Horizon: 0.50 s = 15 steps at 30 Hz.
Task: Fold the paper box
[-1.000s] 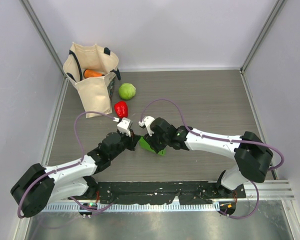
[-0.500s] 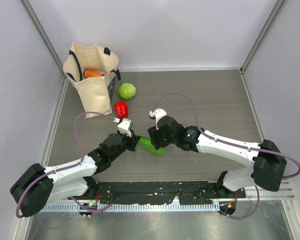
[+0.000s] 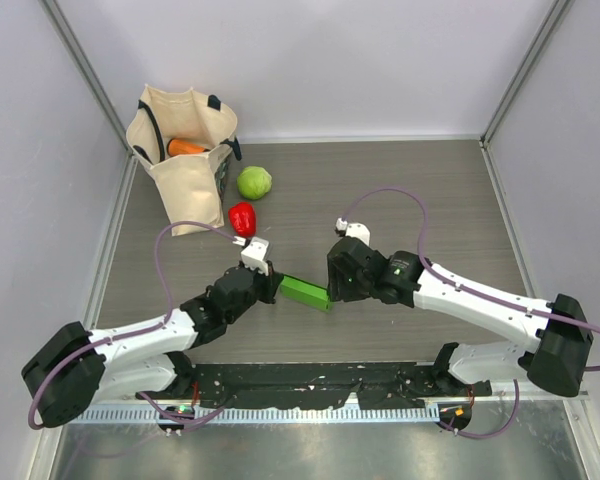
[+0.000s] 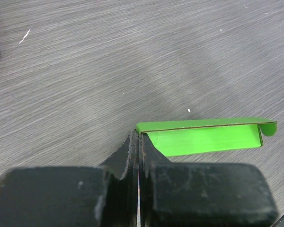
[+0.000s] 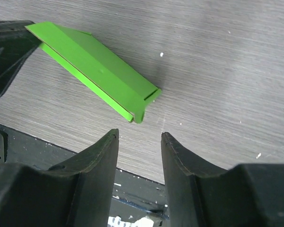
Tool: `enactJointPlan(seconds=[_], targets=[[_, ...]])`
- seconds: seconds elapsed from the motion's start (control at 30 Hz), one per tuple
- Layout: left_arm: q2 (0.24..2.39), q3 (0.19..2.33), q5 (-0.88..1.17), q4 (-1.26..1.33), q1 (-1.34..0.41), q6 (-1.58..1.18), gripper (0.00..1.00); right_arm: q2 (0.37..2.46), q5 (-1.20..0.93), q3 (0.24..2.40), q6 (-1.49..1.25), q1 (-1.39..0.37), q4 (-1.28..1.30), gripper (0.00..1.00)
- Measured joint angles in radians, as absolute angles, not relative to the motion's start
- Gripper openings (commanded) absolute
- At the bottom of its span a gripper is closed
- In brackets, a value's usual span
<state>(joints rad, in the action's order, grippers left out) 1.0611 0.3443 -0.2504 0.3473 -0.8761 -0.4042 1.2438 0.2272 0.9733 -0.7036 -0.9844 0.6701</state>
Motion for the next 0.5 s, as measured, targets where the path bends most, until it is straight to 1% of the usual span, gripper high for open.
enactJointPlan(seconds=[0.13,0.17,0.37,0.5], targets=[[1.072,0.35,-0.27,0.348,-0.886,-0.413,0.0,1.242,0.231,0.98,-0.759,-0.984,0.726,0.4],[1.073,0.351,-0.273,0.348,-0.888,-0.414,0.0,1.242,0.229,0.984,-0.764,-0.984,0.732,0.37],[1.073,0.353,-0.282,0.345,-0.895,-0.413,0.0,1.279,0.223,1.006,-0.77,-0.984,0.734,0.28],[1.073,0.353,-0.289,0.341,-0.897,-0.413,0.0,1.309,0.228,1.007,-0.763,-0.984,0.735,0.29]])
